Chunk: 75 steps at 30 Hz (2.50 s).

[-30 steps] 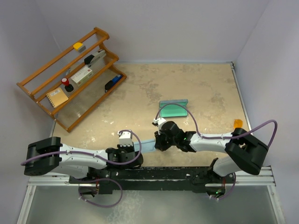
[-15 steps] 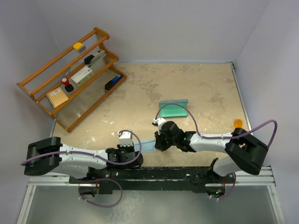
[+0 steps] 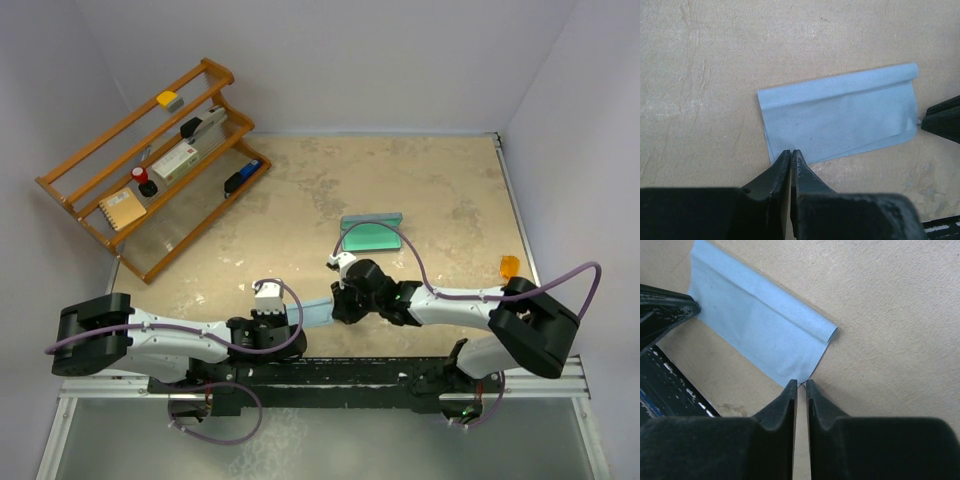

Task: Organize the sunglasses
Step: Fold the glasses cleaning cloth at the center of the board.

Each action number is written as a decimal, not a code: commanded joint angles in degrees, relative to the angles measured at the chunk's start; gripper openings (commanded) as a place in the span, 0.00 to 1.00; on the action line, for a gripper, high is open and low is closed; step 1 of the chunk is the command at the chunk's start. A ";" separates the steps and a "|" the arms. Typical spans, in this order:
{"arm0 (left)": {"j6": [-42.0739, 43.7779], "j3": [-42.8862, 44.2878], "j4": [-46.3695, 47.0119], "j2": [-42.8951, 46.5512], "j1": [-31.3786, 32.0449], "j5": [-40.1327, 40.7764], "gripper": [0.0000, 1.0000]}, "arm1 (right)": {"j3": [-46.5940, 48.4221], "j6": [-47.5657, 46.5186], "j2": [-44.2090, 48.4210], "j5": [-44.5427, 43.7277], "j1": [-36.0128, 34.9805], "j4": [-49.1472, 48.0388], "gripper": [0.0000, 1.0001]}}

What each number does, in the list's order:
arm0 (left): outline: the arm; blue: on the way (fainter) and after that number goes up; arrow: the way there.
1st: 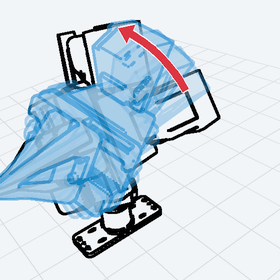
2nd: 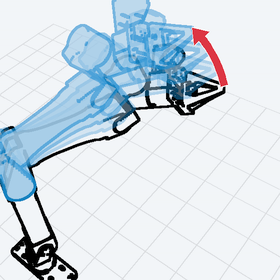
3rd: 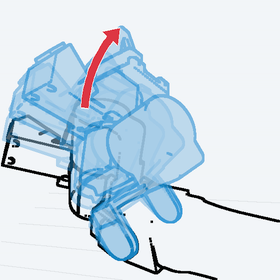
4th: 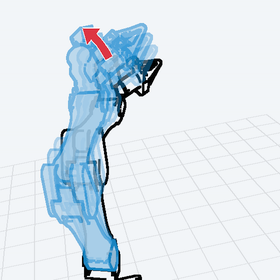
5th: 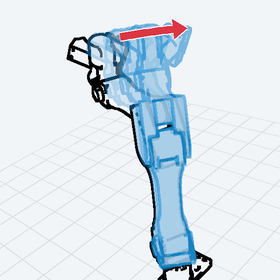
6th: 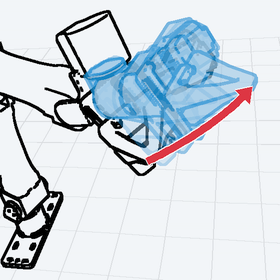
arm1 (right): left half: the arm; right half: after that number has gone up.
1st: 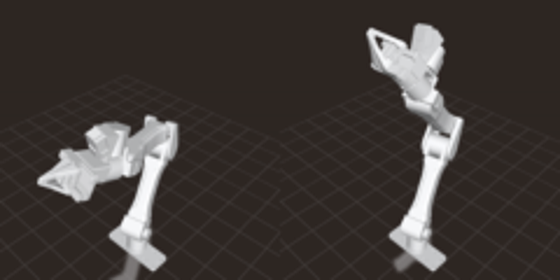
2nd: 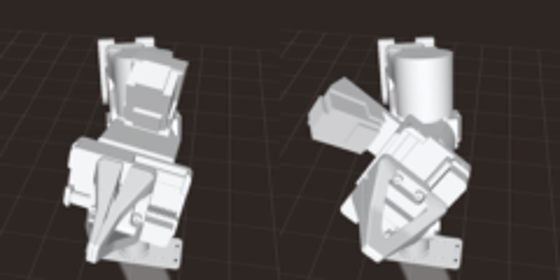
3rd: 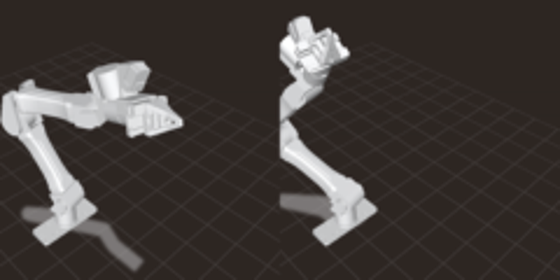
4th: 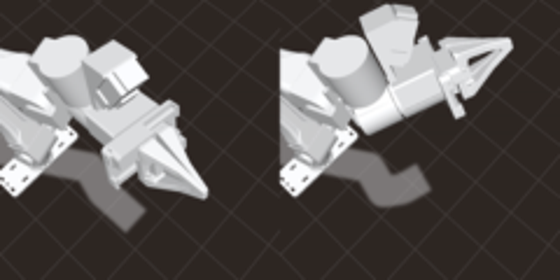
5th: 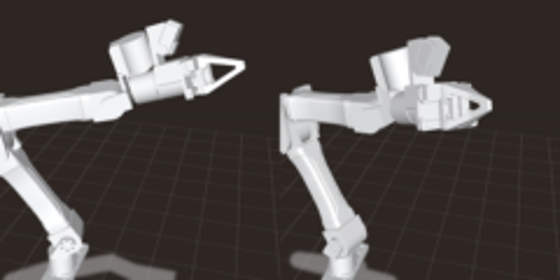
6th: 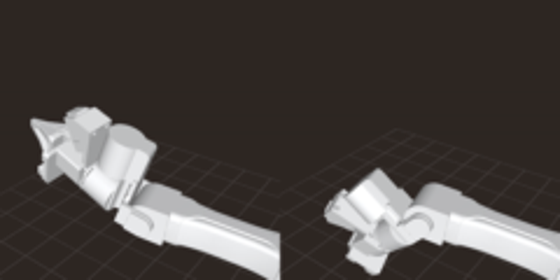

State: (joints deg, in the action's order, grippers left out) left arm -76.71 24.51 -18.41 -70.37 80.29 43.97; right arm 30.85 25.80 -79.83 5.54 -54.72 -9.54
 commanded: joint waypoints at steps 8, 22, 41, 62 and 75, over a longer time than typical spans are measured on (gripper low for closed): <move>0.53 -0.95 0.11 -0.47 0.57 -1.87 0.00 | -0.22 1.42 0.92 0.79 -0.12 -1.87 0.37; -0.13 -1.65 0.35 -0.12 0.81 -2.13 0.00 | 0.09 1.80 -2.25 1.31 -0.21 -3.87 0.32; -0.13 -1.49 1.12 -1.00 1.10 -2.18 0.00 | 0.49 1.61 -2.40 1.11 -0.21 -3.71 0.15; -0.02 -1.60 0.61 -0.67 1.18 -2.07 0.00 | 1.83 -0.46 -0.94 -0.36 -0.30 -0.18 0.00; -0.29 -1.96 1.68 -1.35 1.18 -2.39 0.00 | 2.18 -0.55 1.30 -0.81 -1.28 1.46 0.00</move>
State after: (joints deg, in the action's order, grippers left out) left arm -76.90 23.88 -16.99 -70.61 81.08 44.77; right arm 31.03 26.02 -80.44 5.50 -55.51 -9.08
